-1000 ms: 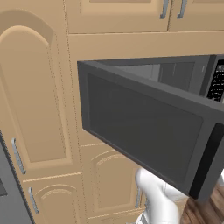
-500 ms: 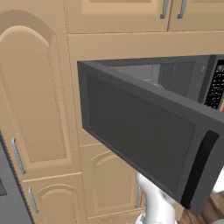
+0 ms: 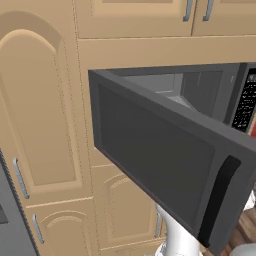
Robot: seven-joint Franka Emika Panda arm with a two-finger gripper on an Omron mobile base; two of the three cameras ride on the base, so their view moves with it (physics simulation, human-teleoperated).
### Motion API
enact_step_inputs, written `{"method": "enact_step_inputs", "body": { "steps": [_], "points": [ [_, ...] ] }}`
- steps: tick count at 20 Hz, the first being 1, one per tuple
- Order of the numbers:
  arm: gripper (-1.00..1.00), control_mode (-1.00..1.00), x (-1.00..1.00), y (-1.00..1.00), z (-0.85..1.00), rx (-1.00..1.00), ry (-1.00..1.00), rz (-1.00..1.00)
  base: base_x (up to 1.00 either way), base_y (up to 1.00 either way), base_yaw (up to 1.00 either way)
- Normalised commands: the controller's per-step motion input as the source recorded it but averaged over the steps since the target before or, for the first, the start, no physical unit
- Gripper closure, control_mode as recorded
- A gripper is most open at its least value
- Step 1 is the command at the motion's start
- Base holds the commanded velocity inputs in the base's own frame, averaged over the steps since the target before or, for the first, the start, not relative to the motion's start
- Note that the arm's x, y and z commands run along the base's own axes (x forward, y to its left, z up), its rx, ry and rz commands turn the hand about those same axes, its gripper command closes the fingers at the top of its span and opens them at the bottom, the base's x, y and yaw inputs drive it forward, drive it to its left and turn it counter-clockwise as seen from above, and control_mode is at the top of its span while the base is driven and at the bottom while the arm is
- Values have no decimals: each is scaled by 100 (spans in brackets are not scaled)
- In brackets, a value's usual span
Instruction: Pick the marshmallow from the counter and place it in the microwave. Then turn on the microwave.
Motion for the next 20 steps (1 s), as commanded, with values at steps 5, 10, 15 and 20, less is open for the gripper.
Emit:
{"method": "enact_step_inputs", "body": {
  "steps": [5,10,15,20],
  "points": [
    [-100,-100,-17,56,0,-3,-19,-5,0,0,0],
    [-100,-100,-17,52,0,-2,-19,-6,0,0,0],
    [-100,-100,-22,49,0,-1,-21,-7,0,0,0],
    [-100,-100,-22,44,-1,0,-20,-8,0,0,0]
  ]
}}
